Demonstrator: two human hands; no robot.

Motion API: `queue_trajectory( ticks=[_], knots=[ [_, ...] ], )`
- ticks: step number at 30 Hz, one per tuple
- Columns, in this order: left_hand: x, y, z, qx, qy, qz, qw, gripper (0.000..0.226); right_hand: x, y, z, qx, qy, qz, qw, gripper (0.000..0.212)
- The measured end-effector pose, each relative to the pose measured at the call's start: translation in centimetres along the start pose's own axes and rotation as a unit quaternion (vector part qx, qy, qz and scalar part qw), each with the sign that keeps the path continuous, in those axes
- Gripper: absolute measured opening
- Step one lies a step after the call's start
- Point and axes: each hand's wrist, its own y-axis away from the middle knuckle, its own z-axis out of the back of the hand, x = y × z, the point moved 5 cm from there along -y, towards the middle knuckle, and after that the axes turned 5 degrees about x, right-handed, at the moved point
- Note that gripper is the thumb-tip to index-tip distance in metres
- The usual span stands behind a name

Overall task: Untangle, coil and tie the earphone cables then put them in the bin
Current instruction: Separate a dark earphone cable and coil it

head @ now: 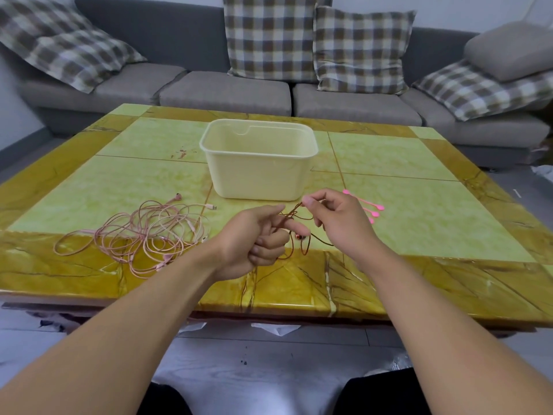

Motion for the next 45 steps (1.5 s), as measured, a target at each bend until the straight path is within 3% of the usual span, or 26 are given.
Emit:
queue_trajectory(
  ticks=[3,5,8,12,16,19,25,30,33,38,41,45],
  knots=[
    [-0.5,-0.3,-0.3,0.002,0.100,-0.053,0.994,0.042,-1.5,-0.1,-0.7,0.026,0.029,-0.055,0.998,0.017],
    [-0.8,-0.5,0.4,-0.043,0.129,-0.097,0.986,0.039,-2.1,0.1,-1.7,0.094,0.068,-0.074,0.991,0.018],
    [-1.0,-0.5,1.3,-0.112,0.128,-0.148,0.974,0.039,-2.1,0.8,-3.0,0.192,0.117,-0.059,0.973,0.013],
    [-1.2,-0.5,2.0,-0.130,0.159,-0.186,0.961,0.043,-1.2,1.6,-3.5,0.231,0.154,-0.034,0.960,0.013],
    [-0.7,-0.6,3.3,-0.168,0.094,-0.179,0.965,0.055,0.1,2.7,-3.3,0.278,0.136,0.002,0.951,0.015],
    [-0.1,-0.7,3.3,-0.162,0.016,-0.145,0.976,0.057,1.7,3.1,-2.8,0.267,0.103,0.050,0.957,0.016],
    [0.9,0.0,1.1,-0.094,-0.135,-0.007,0.986,0.055,2.1,1.3,0.0,0.097,0.014,0.075,0.992,0.018],
    [0.3,0.0,0.1,-0.004,-0.069,0.002,0.998,0.055,0.0,-0.2,0.6,0.026,0.008,0.047,0.999,0.013],
    [-0.4,0.2,-0.5,0.021,0.016,-0.048,0.999,0.047,-1.3,-0.3,-0.7,0.067,0.024,0.012,0.997,0.010],
    [-2.2,0.4,1.4,-0.127,0.160,-0.194,0.959,0.036,-0.9,1.2,-4.3,0.217,0.125,0.000,0.968,0.015],
    [-1.9,0.3,2.8,-0.197,0.095,-0.228,0.949,0.041,-0.1,2.3,-5.7,0.264,0.152,0.007,0.952,0.018],
    [-1.0,0.4,4.1,-0.253,-0.179,-0.188,0.932,0.064,0.5,3.4,-6.0,0.305,0.169,0.015,0.937,0.017]
  ],
)
